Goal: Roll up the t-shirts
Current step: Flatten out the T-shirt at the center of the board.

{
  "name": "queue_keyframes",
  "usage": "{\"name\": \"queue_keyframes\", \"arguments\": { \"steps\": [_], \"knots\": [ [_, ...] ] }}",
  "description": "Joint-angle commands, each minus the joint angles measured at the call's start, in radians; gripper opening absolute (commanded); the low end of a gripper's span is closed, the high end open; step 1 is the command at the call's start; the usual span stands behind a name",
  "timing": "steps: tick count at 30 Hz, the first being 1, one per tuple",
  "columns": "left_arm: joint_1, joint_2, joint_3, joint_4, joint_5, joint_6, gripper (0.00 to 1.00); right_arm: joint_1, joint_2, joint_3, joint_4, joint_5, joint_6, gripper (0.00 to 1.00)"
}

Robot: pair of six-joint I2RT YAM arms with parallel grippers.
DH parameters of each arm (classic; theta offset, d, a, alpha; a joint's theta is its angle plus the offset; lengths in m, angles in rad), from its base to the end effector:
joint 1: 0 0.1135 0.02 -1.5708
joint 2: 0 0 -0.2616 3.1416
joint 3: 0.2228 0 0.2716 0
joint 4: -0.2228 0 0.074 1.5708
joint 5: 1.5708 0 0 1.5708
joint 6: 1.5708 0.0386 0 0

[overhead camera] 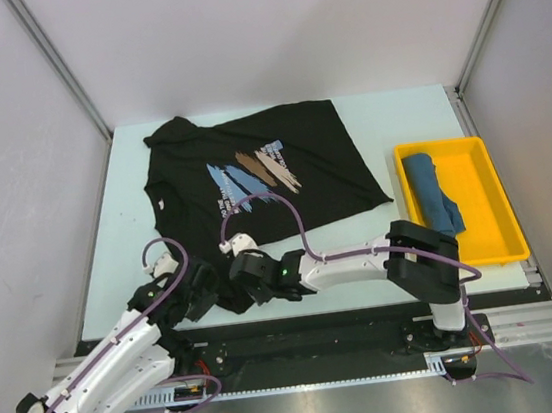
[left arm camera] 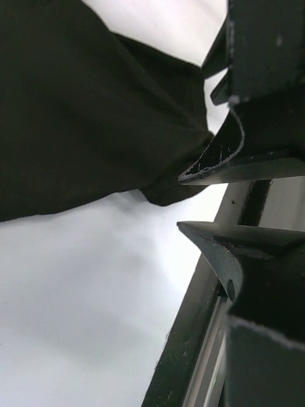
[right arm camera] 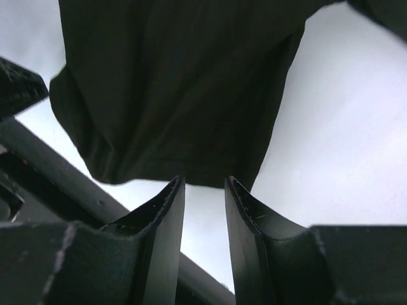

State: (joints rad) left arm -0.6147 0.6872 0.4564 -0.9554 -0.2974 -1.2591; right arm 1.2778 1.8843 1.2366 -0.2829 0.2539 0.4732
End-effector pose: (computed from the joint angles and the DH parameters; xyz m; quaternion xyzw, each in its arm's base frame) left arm 0.1135 -0.0663 0.1745 -0.3342 0.9118 -0.0662 0.2291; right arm 0.1290 0.3942 0.1611 -0.3320 0.8820 0.1627 0.2922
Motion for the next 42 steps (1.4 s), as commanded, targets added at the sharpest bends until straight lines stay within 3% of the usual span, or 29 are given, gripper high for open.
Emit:
{"name": "queue_keyframes", "arguments": {
  "steps": [1,7,10,20,25,26,30,34,42],
  "knots": [
    [0.006,-0.005,-0.021,0.043,-0.035,-0.036,0.37,0.012,0.021,0.072,-0.012,0.117,0.002,0.37],
    [0.006,0.014,-0.048,0.075,-0.031,-0.031,0.45,0.012,0.082,0.124,-0.055,0.159,-0.01,0.38],
    [0.006,0.018,-0.062,0.095,-0.029,-0.026,0.45,0.009,0.101,0.132,-0.047,0.139,-0.019,0.39],
    [0.006,0.069,-0.113,0.226,0.003,0.001,0.39,-0.015,0.121,0.141,-0.084,0.127,-0.015,0.26],
    [0.006,0.097,-0.107,0.27,0.012,0.043,0.31,-0.029,0.105,0.141,-0.079,0.099,-0.018,0.19],
    [0.006,0.1,-0.098,0.268,0.014,0.049,0.21,-0.034,0.099,0.141,-0.079,0.093,-0.018,0.16],
    [0.006,0.08,-0.065,0.224,0.049,0.061,0.02,-0.058,0.075,0.141,-0.081,0.062,-0.015,0.08],
    [0.006,0.003,-0.03,0.155,0.122,0.053,0.0,-0.078,0.041,0.141,-0.079,0.022,-0.016,0.01],
    [0.004,-0.071,0.082,-0.055,0.208,0.092,0.0,-0.104,-0.017,0.141,-0.098,-0.054,-0.018,0.0]
  ]
}}
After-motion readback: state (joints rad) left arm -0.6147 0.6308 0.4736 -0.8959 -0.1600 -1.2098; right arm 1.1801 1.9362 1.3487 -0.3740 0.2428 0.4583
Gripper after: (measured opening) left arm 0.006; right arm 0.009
